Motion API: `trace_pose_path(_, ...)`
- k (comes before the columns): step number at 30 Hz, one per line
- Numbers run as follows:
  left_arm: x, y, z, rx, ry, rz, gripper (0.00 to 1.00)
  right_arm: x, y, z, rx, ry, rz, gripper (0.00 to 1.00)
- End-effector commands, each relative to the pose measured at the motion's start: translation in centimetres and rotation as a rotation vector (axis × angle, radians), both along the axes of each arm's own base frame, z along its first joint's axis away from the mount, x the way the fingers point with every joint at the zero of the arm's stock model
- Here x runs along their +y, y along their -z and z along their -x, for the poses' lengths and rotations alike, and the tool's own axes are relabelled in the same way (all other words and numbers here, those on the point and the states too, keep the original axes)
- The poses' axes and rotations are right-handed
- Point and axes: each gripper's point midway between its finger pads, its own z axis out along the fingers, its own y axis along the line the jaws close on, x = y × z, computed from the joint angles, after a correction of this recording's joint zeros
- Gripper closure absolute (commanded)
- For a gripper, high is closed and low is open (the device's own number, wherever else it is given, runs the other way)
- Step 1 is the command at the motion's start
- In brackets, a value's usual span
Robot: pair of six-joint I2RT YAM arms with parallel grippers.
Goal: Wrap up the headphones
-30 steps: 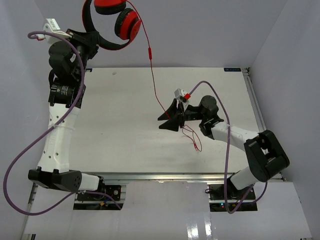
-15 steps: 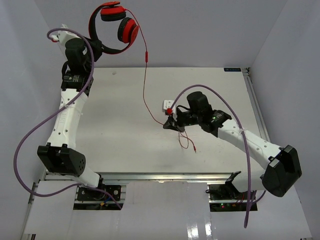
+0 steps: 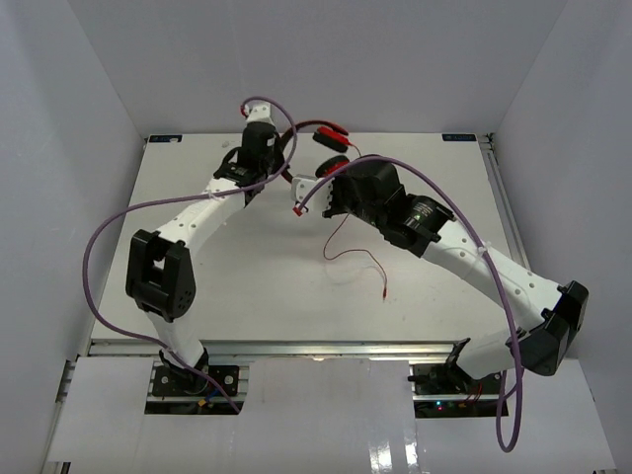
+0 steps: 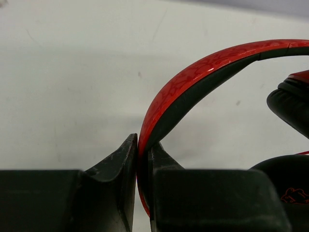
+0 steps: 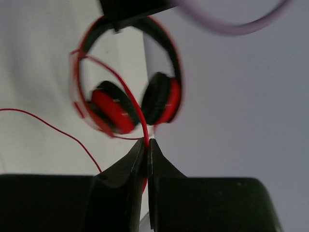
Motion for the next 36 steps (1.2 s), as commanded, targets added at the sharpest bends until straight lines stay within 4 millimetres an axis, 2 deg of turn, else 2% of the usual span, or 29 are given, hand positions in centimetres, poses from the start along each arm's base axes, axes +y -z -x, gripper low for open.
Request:
trace_pose_path(1, -0.5, 1.1, 1.6, -0.026, 0.083, -0.144, 1.00, -2.9, -7.5, -2.9, -0.211, 0.147, -0.045, 0.92)
trace_pose_path(4, -0.4, 1.9, 4.1, -0.026, 0.133, -0.173, 1.00, -4.9, -8.2, -4.7, -0.240, 0.200, -0.081, 0.92)
trace_pose_path(6, -0.4, 1.4, 5.7, -0.042, 0.177, -0.168, 1.00, -7.4, -8.1, -6.5, -0.243, 0.254, -0.113, 0.92)
trace_pose_path(9, -1.4, 1.3, 7.9, -0.044, 0.294, -0.151, 1.00, -7.9, -7.2, -7.5, -0.174, 0.201, -0.194, 0.92)
trace_pose_path(13, -3.9, 1.3, 11.6, -0.029, 0.505, -0.104, 1.00, -8.5, -5.4, -9.4, -0.123, 0.209, -0.266, 0.92)
trace_pose_path(15, -4.0, 0.3, 13.4, -0.051, 0.547, -0.078, 1.00, -8.6, -4.3, -10.6, -0.082, 0.217, -0.294, 0.92)
trace_pose_path(16, -4.3, -0.2, 14.3, -0.059, 0.581, -0.052, 1.00, -9.4, -4.0, -11.3, -0.051, 0.244, -0.330, 0.92)
trace_pose_path(20, -5.2, -3.5, 17.8, -0.127, 0.698, 0.022, 1.00, -8.7, -1.3, -12.8, 0.092, 0.213, -0.410, 0.92)
trace_pose_path(21, -5.3, -3.6, 18.0, -0.124, 0.713, 0.028, 1.00, -8.9, -1.2, -12.9, 0.095, 0.218, -0.410, 0.92)
trace_pose_path(24, -4.7, -7.1, 19.2, -0.188, 0.697, 0.055, 1.00, -8.4, 0.8, -12.6, 0.224, 0.221, -0.505, 0.92)
trace_pose_path(27, -3.9, -9.8, 19.2, -0.243, 0.644, 0.074, 1.00, -8.0, 2.7, -11.1, 0.408, 0.154, -0.650, 0.92)
trace_pose_path(28, -3.6, -11.3, 19.2, -0.275, 0.624, 0.079, 1.00, -8.8, 3.1, -10.8, 0.456, 0.136, -0.700, 0.92)
trace_pose_path(29, -3.5, -12.3, 19.1, -0.287, 0.614, 0.083, 1.00, -8.8, 3.1, -10.0, 0.487, 0.081, -0.772, 0.92)
trace_pose_path(31, -3.3, -13.5, 19.0, -0.298, 0.600, 0.086, 1.00, -8.2, 2.7, -7.7, 0.529, -0.035, -0.846, 0.92)
trace_pose_path(36, -3.6, -16.7, 18.6, -0.342, 0.587, 0.126, 1.00, -6.6, 4.9, -4.6, 0.671, -0.179, -0.878, 0.92)
